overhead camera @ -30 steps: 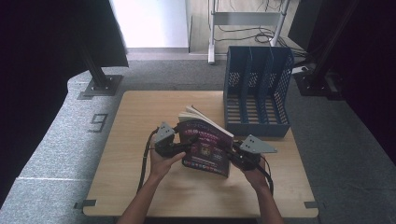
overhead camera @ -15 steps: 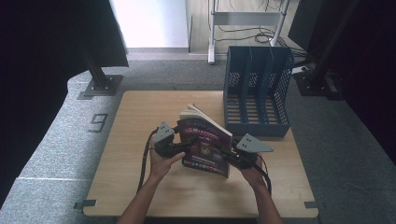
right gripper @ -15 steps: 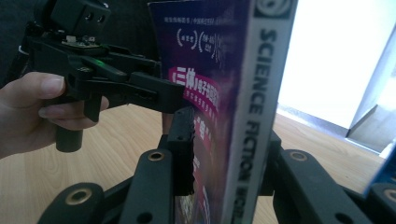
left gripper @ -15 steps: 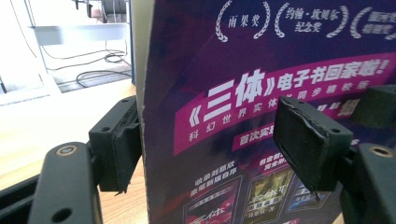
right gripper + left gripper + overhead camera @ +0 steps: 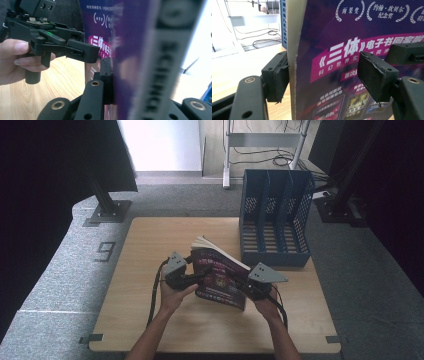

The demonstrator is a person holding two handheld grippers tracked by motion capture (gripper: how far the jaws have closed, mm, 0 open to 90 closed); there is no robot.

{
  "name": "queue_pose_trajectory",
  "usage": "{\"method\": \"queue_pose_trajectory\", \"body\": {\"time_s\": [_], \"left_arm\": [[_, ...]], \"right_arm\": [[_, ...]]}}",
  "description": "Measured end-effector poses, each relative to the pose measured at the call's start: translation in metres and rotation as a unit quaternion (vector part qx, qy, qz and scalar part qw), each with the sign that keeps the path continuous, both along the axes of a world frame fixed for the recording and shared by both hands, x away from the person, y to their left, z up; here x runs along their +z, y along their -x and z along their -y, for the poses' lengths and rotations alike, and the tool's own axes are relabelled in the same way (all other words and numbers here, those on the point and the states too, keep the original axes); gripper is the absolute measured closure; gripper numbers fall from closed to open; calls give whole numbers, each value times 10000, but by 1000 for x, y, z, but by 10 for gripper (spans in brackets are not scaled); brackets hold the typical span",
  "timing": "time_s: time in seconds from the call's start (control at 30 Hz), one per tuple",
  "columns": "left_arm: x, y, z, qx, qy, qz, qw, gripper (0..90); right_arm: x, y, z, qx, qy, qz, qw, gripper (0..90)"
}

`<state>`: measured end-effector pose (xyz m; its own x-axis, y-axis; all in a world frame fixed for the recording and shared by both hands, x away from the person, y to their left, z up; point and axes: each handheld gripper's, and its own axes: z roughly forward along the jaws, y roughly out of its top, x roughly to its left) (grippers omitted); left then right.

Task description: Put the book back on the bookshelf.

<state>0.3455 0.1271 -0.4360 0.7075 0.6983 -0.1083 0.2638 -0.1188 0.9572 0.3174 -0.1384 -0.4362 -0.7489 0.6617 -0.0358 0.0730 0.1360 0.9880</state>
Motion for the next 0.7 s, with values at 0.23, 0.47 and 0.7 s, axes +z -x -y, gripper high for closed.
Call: {"method": "queue_pose_trajectory", "body": {"time_s": [0.23,0.47,0.7], "left_arm": [[-1,7,-7,108,27,21,9999,274],[-12,13,-27,240,80,-114,9996,271],[-23,12,-42,384,-3,-320,9988,272]], "right_arm": [[1,2,-1,-90,-19,-19,10000,809],[1,3,-1,-195,-136,-9,9997,811],[3,5,1,-287,-239,0,9993,811]]}}
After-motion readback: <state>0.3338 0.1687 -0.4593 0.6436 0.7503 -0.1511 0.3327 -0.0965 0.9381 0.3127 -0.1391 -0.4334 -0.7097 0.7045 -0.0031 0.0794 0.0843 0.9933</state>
